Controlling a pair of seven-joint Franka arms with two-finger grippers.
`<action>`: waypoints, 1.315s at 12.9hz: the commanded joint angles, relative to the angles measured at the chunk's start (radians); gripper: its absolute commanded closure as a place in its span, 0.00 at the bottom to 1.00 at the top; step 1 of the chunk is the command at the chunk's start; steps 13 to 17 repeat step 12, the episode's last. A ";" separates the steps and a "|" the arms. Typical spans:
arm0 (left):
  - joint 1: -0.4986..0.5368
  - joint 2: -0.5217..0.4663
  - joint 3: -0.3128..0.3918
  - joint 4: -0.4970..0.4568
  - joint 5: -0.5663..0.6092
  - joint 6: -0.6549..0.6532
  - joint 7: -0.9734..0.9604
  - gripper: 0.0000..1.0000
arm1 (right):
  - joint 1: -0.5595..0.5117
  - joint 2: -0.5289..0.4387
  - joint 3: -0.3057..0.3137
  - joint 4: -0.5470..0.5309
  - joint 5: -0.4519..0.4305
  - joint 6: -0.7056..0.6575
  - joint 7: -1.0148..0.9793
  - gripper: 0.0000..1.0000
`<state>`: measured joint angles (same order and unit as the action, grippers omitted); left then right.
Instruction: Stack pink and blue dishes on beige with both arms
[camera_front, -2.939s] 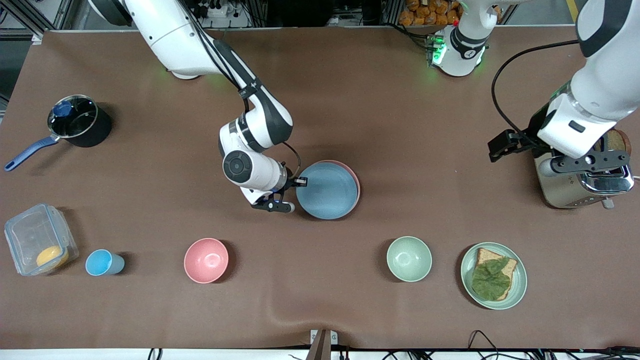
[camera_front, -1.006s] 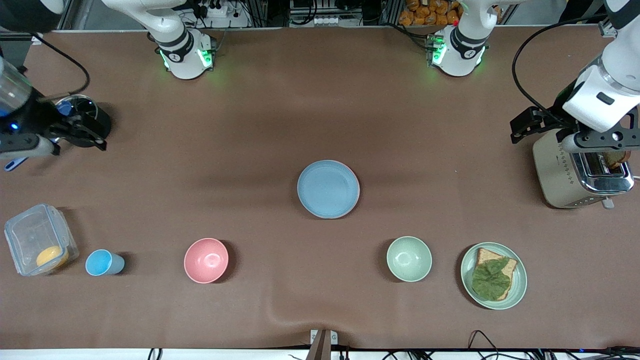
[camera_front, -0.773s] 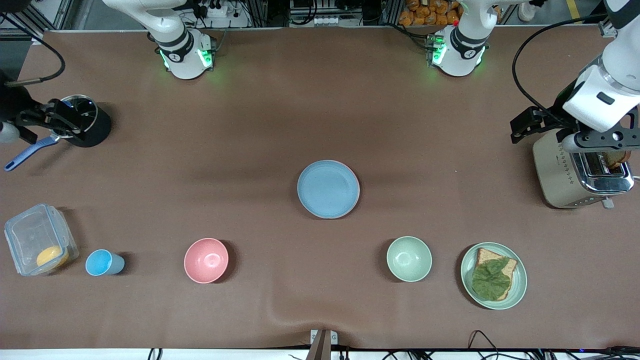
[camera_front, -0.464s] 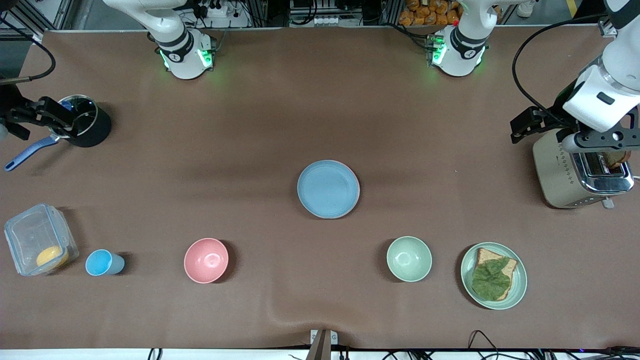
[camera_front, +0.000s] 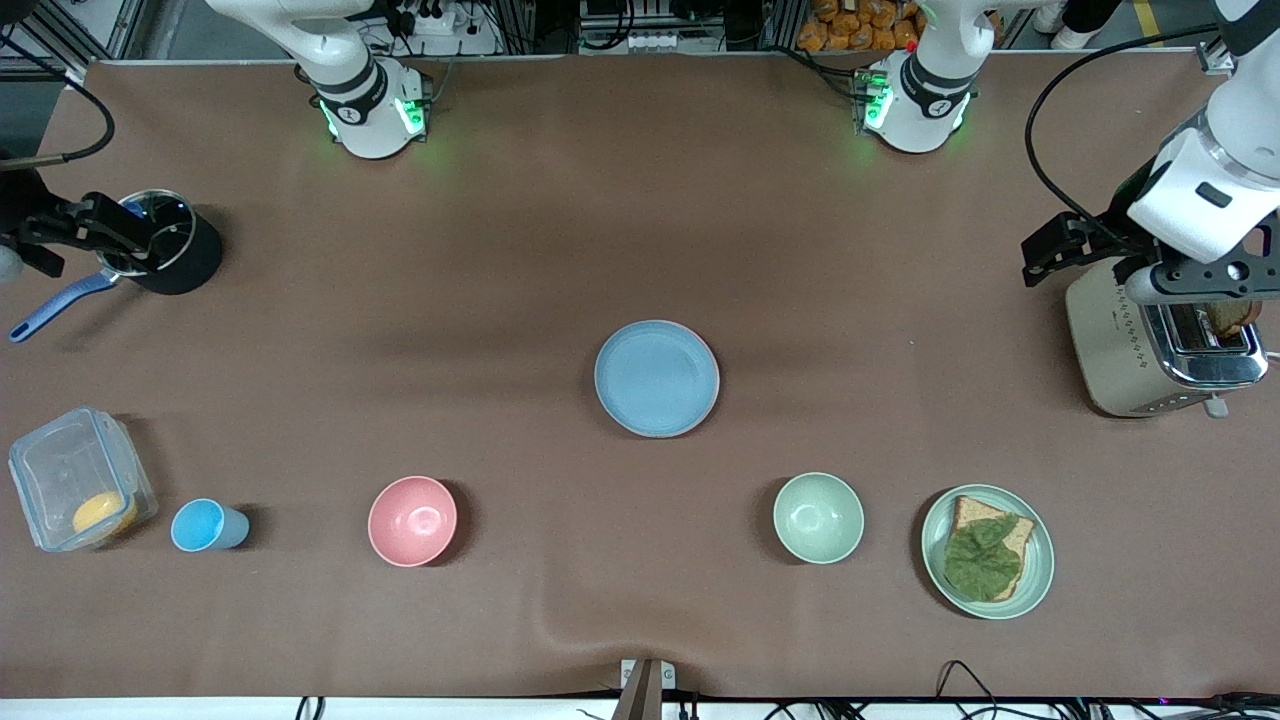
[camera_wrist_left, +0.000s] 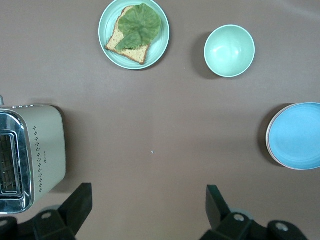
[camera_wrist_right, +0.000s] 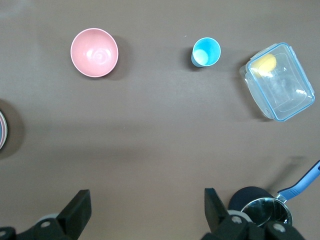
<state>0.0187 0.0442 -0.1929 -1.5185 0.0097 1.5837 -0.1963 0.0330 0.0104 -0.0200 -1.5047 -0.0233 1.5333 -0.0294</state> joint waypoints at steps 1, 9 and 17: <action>0.006 -0.012 -0.005 0.009 0.021 -0.010 0.015 0.00 | -0.012 0.003 0.014 0.004 0.005 -0.009 0.009 0.00; 0.007 -0.014 -0.005 0.009 0.012 -0.025 0.017 0.00 | -0.001 0.009 0.017 0.006 0.005 0.007 0.011 0.00; 0.007 -0.012 -0.007 0.009 0.013 -0.025 0.017 0.00 | -0.002 0.009 0.017 0.006 0.006 0.007 0.011 0.00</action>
